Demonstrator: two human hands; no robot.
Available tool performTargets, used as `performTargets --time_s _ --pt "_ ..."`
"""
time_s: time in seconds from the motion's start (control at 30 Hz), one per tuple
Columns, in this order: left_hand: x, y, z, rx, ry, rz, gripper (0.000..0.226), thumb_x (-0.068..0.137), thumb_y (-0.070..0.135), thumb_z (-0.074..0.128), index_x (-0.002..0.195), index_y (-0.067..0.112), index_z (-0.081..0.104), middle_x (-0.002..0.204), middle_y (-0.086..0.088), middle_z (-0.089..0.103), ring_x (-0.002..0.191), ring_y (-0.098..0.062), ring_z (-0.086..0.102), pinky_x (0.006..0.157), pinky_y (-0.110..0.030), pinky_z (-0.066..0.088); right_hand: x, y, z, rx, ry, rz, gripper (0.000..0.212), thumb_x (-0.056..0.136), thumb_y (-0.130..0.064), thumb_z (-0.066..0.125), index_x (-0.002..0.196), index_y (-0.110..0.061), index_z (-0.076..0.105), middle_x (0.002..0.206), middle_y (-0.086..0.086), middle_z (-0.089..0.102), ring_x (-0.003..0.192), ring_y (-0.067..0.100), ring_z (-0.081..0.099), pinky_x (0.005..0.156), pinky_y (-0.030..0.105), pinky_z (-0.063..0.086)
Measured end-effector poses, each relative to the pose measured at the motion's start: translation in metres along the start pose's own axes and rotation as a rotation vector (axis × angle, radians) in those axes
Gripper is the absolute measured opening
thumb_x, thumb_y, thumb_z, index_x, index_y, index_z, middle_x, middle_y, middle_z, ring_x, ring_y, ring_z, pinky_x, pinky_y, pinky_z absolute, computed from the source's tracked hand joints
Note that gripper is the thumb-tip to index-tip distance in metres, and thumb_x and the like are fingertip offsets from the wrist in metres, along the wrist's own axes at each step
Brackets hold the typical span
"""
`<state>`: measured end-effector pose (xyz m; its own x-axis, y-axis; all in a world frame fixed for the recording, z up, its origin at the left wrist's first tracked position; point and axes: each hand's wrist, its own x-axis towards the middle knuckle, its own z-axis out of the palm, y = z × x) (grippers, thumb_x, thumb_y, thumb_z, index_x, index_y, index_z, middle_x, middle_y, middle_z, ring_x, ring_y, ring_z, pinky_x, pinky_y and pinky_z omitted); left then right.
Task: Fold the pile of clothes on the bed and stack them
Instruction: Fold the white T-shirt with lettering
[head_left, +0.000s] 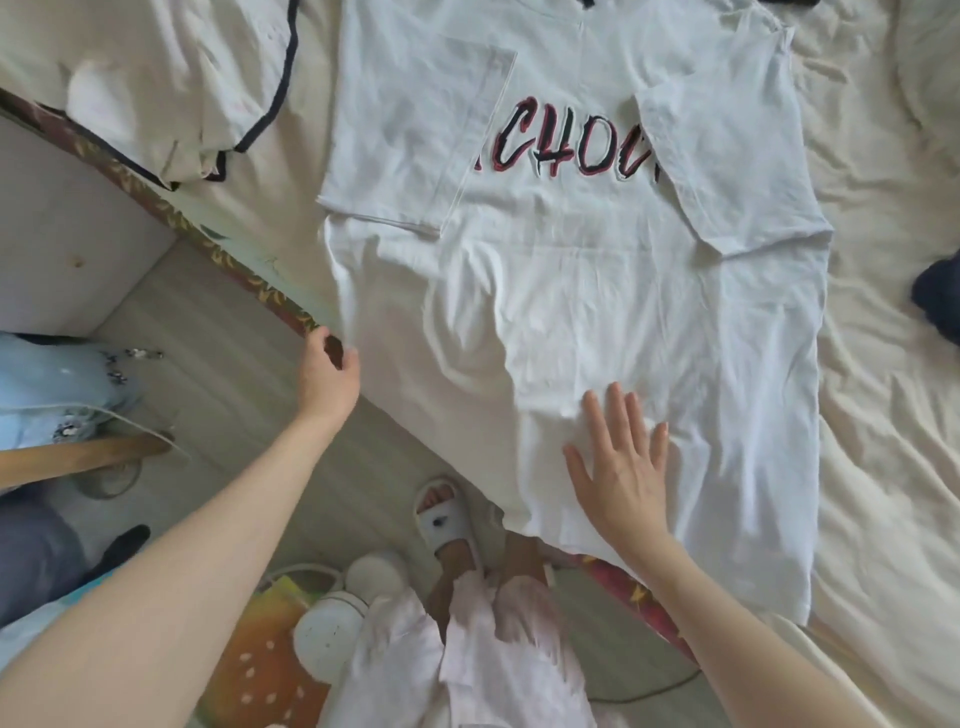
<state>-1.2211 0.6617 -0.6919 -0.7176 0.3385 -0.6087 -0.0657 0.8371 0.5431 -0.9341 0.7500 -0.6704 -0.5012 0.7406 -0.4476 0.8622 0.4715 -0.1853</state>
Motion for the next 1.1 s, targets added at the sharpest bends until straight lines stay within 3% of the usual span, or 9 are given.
performTargets --time_s 0.1,0.2,0.33,0.5,0.6,0.7,0.9,1.0,1.1 --pt "0.014 -0.004 0.006 0.095 -0.006 0.017 0.032 0.097 0.023 0.050 0.119 -0.001 0.052 0.124 -0.014 0.048 0.112 -0.032 0.049 0.100 -0.041 0.039 0.001 -0.002 0.007 0.005 0.025 0.017 0.059 0.098 -0.035 0.044 0.150 -0.017 0.023 0.158 0.011 0.013 0.147 0.029 0.004 0.116 0.057 0.005" --pt "0.013 -0.014 0.016 0.030 0.049 0.020 0.024 0.090 0.027 0.061 0.089 0.006 0.050 0.100 -0.013 0.048 0.089 -0.029 0.049 0.083 -0.041 0.043 0.001 -0.002 0.012 0.014 0.044 0.036 0.060 0.098 -0.037 0.044 0.150 -0.017 0.022 0.159 0.010 0.012 0.147 0.028 0.003 0.116 0.056 0.003" --pt "0.002 -0.039 0.024 0.011 -0.021 -0.086 0.032 0.083 0.031 0.071 0.088 0.006 0.053 0.097 -0.010 0.053 0.087 -0.027 0.054 0.069 -0.032 0.041 0.001 -0.004 0.013 0.022 0.049 0.045 0.061 0.098 -0.037 0.043 0.151 -0.018 0.021 0.159 0.009 0.011 0.147 0.028 0.002 0.116 0.055 0.001" --pt "-0.019 -0.069 0.016 -0.115 -0.170 -0.102 0.017 0.084 0.030 0.070 0.082 0.019 0.059 0.082 0.005 0.061 0.077 -0.010 0.057 0.057 -0.022 0.038 -0.003 -0.009 0.012 0.056 0.041 0.078 0.062 0.098 -0.036 0.043 0.151 -0.018 0.017 0.159 0.009 0.008 0.147 0.027 0.001 0.116 0.053 0.001" --pt "-0.034 -0.080 0.005 -0.134 -0.096 -0.028 0.028 0.090 0.028 0.062 0.068 0.019 0.048 0.065 0.005 0.049 0.058 -0.009 0.045 0.052 -0.020 0.030 -0.011 -0.016 0.014 0.073 -0.004 0.092 0.064 0.099 -0.037 0.040 0.152 -0.020 0.009 0.160 0.008 0.001 0.147 0.025 -0.005 0.117 0.051 -0.001" --pt "-0.037 -0.090 -0.016 -0.077 -0.024 0.036 0.030 0.094 0.026 0.054 0.068 0.016 0.043 0.062 0.001 0.040 0.055 -0.014 0.035 0.051 -0.027 0.026 -0.019 -0.016 0.016 0.064 -0.032 0.088 0.065 0.099 -0.035 0.041 0.152 -0.020 0.007 0.160 0.008 0.000 0.147 0.026 -0.005 0.117 0.051 0.001" --pt "-0.032 -0.085 -0.038 -0.060 -0.027 0.080 0.022 0.095 0.021 0.053 0.080 0.006 0.056 0.071 -0.010 0.051 0.063 -0.020 0.043 0.054 -0.029 0.030 -0.020 -0.007 0.013 -0.036 -0.087 0.056 0.065 0.098 -0.028 0.044 0.152 -0.024 0.007 0.160 0.004 -0.002 0.147 0.023 -0.003 0.116 0.051 0.008" --pt "-0.045 -0.089 -0.028 -0.165 -0.066 0.011 0.027 0.098 0.021 0.049 0.084 -0.001 0.056 0.074 -0.011 0.049 0.070 -0.020 0.042 0.060 -0.030 0.030 -0.024 -0.004 0.013 -0.006 -0.103 0.051 0.066 0.099 -0.026 0.043 0.152 -0.025 0.004 0.160 0.003 -0.006 0.147 0.022 -0.007 0.118 0.046 0.002" --pt "-0.068 -0.097 -0.016 -0.289 -0.189 -0.128 0.028 0.095 0.032 0.053 0.094 0.005 0.060 0.088 -0.006 0.063 0.078 -0.019 0.057 0.070 -0.032 0.044 -0.040 0.005 0.013 0.034 -0.106 0.008 0.066 0.098 -0.020 0.045 0.152 -0.023 0.008 0.160 0.003 -0.003 0.147 0.021 -0.007 0.119 0.038 -0.002"
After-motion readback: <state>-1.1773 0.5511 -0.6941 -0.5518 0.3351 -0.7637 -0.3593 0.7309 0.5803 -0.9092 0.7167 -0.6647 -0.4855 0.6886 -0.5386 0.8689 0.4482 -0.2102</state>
